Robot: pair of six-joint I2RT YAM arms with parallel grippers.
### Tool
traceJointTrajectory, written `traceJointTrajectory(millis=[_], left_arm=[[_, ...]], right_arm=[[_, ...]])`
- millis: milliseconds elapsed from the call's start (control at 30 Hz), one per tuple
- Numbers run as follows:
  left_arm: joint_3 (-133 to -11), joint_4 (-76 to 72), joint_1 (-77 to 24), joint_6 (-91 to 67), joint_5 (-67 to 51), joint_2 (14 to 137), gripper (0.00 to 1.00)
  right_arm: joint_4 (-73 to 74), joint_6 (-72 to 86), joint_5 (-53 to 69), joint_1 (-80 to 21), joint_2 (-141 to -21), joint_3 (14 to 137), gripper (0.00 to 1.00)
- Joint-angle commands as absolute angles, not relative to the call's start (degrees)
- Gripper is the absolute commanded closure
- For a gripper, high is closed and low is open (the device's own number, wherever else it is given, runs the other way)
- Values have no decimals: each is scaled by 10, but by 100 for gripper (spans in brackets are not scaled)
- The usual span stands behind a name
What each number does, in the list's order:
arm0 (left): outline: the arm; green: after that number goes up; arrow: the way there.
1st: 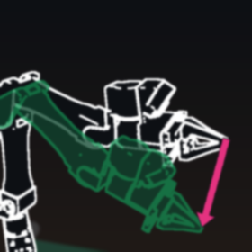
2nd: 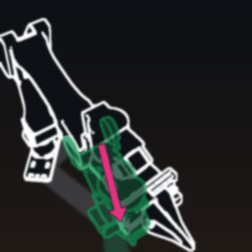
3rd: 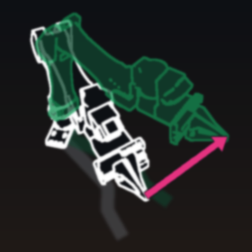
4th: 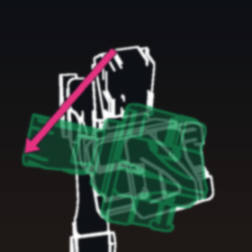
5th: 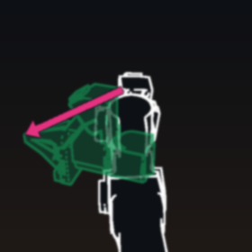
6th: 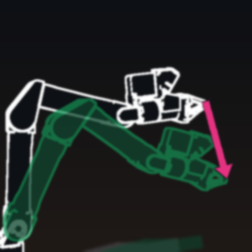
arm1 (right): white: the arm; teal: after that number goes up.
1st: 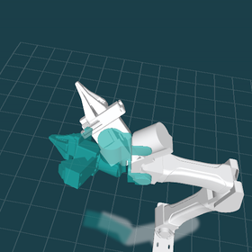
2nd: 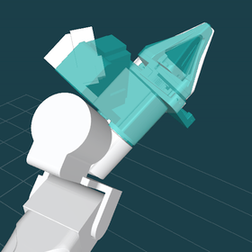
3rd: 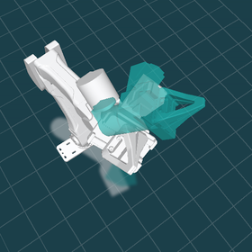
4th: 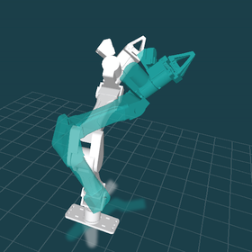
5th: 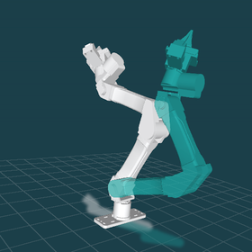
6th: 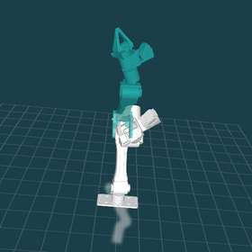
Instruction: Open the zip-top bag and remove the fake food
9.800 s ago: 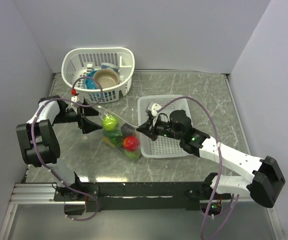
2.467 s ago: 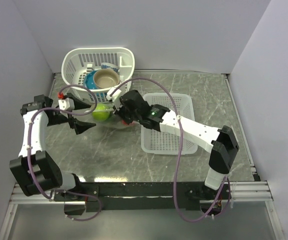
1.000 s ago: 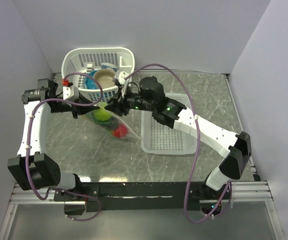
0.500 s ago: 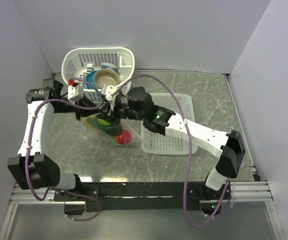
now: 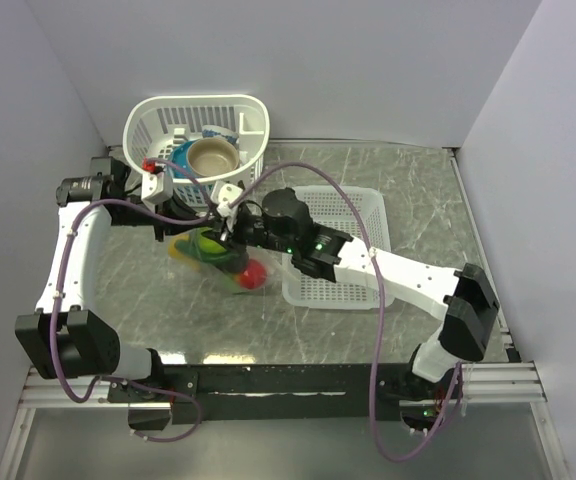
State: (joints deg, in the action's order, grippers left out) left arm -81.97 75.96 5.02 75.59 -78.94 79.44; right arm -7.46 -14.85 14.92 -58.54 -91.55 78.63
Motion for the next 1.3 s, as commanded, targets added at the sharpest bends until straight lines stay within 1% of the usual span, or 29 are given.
traceJointTrajectory(millis=[0,67,200,300,433,567,833,1267], left_arm=[[-831,788,40,740,-814,769,95],[-838,788,40,735,-814,771,95],[-839,788,40,735,-814,780,95],[-837,788,33,736,-818,781,95],[-842,788,18,724,-819,782,96],[-852,788,7,708,-815,780,95],[-860,788,4,704,-810,786,95],[-845,788,4,710,-803,784,95]], right_arm=[[-158,-177,82,-581,-852,724,65],[-166,-183,80,-581,-824,703,63],[-205,-181,75,-580,-768,632,61],[-220,-177,92,-574,-753,625,60],[-200,-183,133,-573,-773,653,60],[-198,-184,145,-573,-802,671,62],[-201,-182,149,-573,-837,700,62],[-219,-185,149,-572,-860,727,63]])
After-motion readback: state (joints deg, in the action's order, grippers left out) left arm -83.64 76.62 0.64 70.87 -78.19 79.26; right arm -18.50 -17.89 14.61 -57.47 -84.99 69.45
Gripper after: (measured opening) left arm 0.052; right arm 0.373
